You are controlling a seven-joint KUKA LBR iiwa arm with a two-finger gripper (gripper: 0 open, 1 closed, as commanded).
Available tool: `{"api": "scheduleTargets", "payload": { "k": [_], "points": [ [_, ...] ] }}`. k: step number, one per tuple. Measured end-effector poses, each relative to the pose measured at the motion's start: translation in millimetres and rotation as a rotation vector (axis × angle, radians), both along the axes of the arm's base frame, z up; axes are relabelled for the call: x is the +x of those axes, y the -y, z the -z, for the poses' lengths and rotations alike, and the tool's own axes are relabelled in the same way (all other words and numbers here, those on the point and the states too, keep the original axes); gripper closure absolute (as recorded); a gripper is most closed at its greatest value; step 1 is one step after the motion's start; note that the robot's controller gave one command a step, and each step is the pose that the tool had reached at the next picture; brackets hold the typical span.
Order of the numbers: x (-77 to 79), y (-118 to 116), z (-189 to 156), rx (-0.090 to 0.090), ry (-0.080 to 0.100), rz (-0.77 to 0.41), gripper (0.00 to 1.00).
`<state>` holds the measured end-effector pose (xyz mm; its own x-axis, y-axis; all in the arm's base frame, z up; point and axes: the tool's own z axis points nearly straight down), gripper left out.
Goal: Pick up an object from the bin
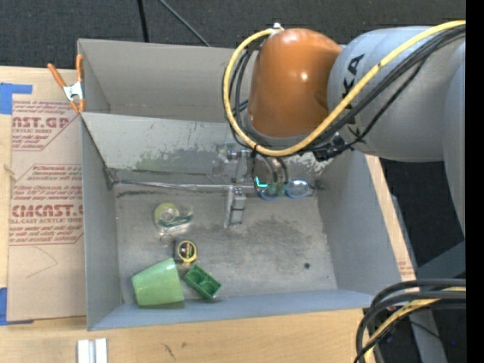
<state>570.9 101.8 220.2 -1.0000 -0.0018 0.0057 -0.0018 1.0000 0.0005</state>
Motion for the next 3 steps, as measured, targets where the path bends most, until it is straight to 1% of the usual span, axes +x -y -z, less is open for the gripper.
{"api": "scheduleTargets", "payload": {
  "k": [1, 2, 3],
  "points": [
    [-4.6, -20.1, 129.8, 0.002, 0.003, -0.340, 0.00],
    [-47.1, -61.7, 148.8, 0.003, 0.013, -0.228, 0.00],
    [-45.0, -61.4, 145.5, 0.004, 0.017, -0.227, 1.00]
  ]
}}
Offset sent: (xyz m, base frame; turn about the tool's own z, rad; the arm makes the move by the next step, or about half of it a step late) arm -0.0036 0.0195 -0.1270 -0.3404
